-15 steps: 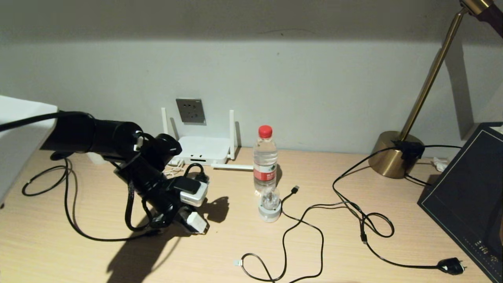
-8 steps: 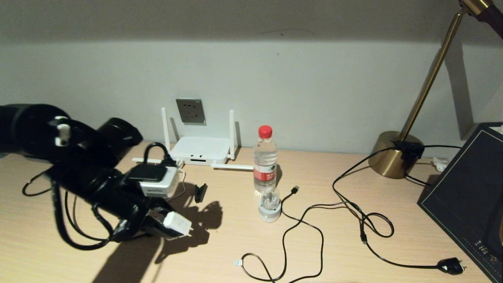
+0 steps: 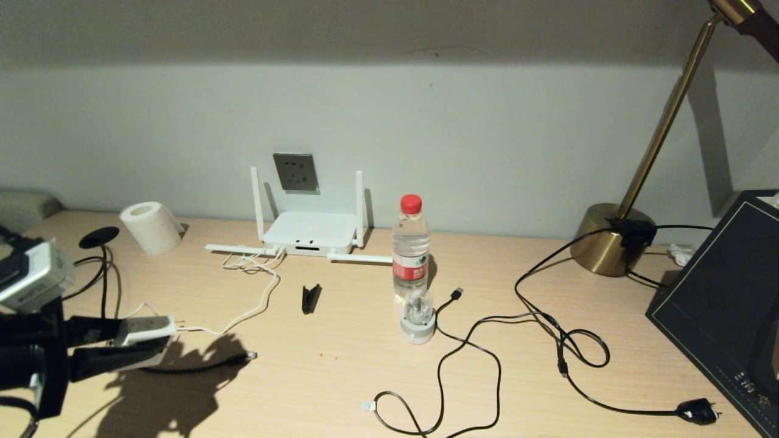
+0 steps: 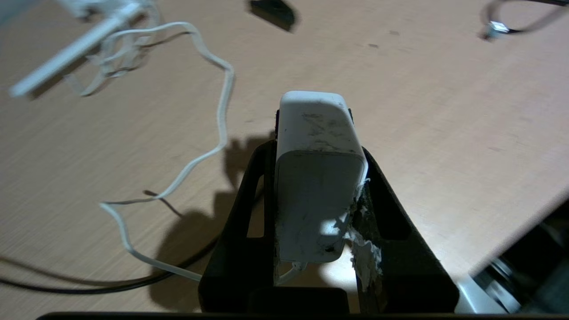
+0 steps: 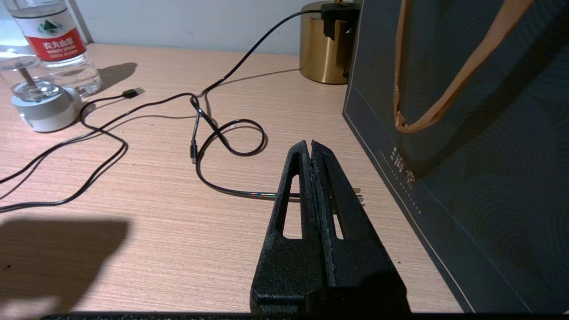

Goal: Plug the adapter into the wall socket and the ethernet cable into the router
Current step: Align plug and socket

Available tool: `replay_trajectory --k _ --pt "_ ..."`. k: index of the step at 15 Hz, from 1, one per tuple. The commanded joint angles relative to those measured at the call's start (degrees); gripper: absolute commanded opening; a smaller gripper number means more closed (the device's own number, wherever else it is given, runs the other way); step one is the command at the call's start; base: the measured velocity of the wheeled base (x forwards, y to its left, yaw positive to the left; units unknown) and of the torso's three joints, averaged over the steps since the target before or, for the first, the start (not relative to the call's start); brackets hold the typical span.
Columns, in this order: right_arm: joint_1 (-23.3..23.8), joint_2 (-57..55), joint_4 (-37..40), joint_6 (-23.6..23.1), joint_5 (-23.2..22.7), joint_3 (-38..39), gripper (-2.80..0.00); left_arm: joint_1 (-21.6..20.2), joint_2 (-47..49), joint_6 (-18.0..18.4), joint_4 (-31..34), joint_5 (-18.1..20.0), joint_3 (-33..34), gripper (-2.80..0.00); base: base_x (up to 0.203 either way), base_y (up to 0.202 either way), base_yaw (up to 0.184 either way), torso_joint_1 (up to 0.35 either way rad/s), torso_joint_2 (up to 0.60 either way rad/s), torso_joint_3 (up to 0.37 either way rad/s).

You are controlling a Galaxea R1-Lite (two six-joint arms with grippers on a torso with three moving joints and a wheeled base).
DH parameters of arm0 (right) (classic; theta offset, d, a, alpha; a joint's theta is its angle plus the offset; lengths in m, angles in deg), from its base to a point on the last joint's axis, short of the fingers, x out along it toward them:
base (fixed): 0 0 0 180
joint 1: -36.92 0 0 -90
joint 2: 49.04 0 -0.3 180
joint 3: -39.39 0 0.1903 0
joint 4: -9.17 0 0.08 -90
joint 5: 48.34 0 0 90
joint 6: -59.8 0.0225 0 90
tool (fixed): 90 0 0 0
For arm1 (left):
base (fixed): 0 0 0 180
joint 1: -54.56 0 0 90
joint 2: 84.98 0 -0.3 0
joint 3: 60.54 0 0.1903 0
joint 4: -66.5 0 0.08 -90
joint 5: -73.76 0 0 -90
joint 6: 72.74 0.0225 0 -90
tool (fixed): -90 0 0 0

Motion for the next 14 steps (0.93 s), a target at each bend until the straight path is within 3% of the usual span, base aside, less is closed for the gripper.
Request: replay_trajectory --k 1,3,4,6,9,10,12,14 --pt "0.00 -0.09 -0.07 0.00 -0.04 2.02 -2.80 -5.35 1.36 -3.55 -28.43 2.44 9.62 -2.80 0.000 0.000 0.000 0.000 0.00 0.000" --pt "0.00 -0.09 -0.07 -0.17 -0.13 2.02 -2.80 -4.05 6.54 -10.20 -42.98 2.74 11.37 -2.80 0.000 0.000 0.000 0.000 0.00 0.000" --pt "0.00 -0.09 -0.16 -0.17 -0.04 2.02 -2.80 -0.97 7.79 -12.37 -45.54 0.46 11.14 -2.80 0.000 0.000 0.000 0.000 0.00 0.000" --pt "0.00 -0.09 -0.16 -0.09 -0.04 2.02 -2.80 6.73 10.60 -19.94 -51.56 -10.28 8.18 -2.80 0.000 0.000 0.000 0.000 0.00 0.000" --pt "0.00 -0.09 -0.16 -0.09 -0.04 2.02 -2.80 19.67 18.24 -36.12 -58.23 -22.31 2.17 -2.80 0.000 0.000 0.000 0.000 0.00 0.000" --pt "0.00 -0.09 -0.16 -0.09 -0.04 2.02 -2.80 23.73 20.99 -39.98 -60.09 -26.38 0.52 -2.80 0.000 0.000 0.000 0.000 0.00 0.000" --pt "-0.08 -0.09 -0.16 -0.09 -0.04 2.02 -2.80 28.64 28.78 -43.63 -66.72 -34.00 -2.17 -2.80 0.000 0.000 0.000 0.000 0.00 0.000" --pt "-0.08 -0.09 -0.16 -0.18 -0.04 2.02 -2.80 30.75 37.08 -46.01 -81.58 -37.78 -2.91 -2.80 0.000 0.000 0.000 0.000 0.00 0.000"
